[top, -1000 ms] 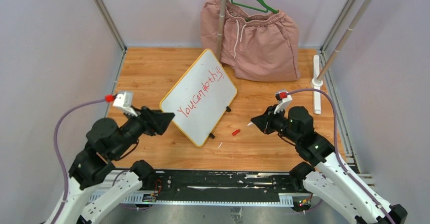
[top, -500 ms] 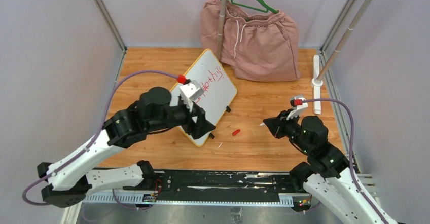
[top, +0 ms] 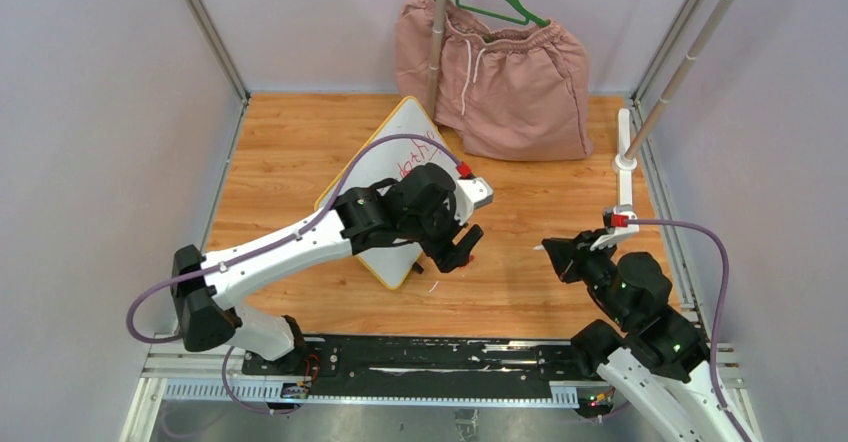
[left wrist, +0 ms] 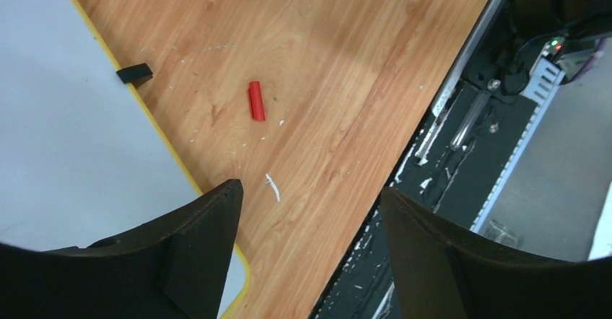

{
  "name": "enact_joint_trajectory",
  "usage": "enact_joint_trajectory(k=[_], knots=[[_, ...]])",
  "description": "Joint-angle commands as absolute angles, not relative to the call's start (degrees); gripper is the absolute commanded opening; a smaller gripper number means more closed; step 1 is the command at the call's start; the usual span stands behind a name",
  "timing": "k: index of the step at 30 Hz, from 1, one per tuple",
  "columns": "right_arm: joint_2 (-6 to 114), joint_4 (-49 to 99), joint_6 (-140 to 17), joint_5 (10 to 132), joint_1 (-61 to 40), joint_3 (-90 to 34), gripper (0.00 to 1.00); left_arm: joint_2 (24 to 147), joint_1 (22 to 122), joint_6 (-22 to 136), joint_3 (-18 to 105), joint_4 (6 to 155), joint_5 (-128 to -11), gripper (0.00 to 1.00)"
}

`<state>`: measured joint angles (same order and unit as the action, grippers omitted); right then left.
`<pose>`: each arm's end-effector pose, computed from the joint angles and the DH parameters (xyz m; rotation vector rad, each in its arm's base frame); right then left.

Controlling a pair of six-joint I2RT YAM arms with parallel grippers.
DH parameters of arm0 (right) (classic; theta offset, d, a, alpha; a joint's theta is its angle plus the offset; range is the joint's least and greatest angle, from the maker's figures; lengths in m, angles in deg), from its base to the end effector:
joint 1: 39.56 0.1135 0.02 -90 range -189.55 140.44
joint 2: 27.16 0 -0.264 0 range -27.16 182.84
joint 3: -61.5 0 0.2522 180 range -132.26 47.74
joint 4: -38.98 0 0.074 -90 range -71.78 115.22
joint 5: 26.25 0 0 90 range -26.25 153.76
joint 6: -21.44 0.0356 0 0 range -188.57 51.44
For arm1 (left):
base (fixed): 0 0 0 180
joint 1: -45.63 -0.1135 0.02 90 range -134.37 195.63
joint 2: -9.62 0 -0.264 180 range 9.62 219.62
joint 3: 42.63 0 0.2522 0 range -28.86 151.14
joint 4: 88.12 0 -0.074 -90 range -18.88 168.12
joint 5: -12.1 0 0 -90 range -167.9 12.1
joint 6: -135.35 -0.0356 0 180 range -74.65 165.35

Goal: Write a sentence on the whiteboard
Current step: Close the whiteboard marker at the center of the board.

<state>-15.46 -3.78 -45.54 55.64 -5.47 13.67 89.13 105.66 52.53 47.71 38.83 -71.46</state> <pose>0.0638 0.0371 0.3031 -0.0579 1.7238 0.6255 0.1467 -0.2624 0.3470 1.1278 2.1343 -0.7047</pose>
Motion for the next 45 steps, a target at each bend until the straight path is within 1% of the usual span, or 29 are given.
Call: enact_joint_trajectory(k=[1,9,20,27,34,38,40,45], knots=[[-15.90,-6.24,-43.84,51.70,-4.97,13.81,0.00,94.02,107.11,46.98,49.47,39.36,-71.63,0.75],[-16.08,-8.53,-39.22,50.39,-4.93,12.99,0.00,100.96,107.34,42.47,45.50,48.04,-69.20,0.73],[-17.55,-9.85,-40.33,49.78,-4.93,12.20,0.00,115.28,107.33,41.66,52.57,47.39,-73.61,0.64],[-17.93,-10.86,-40.96,49.56,-4.95,11.87,0.00,118.37,107.36,39.70,51.74,46.87,-74.50,0.62],[-17.89,-10.54,-41.03,49.49,-4.94,12.40,0.00,121.90,107.33,41.93,53.43,45.42,-75.43,0.60],[-17.94,-10.36,-41.05,49.49,-4.93,12.41,0.00,123.18,107.24,42.12,53.89,46.92,-77.75,0.59],[-18.11,-10.37,-41.11,49.59,-4.96,12.34,0.00,123.67,106.96,42.72,54.57,47.28,-80.92,0.58],[-19.11,-10.64,-41.09,49.48,-4.97,12.32,0.00,123.01,105.82,44.78,54.29,49.68,-80.50,0.59]])
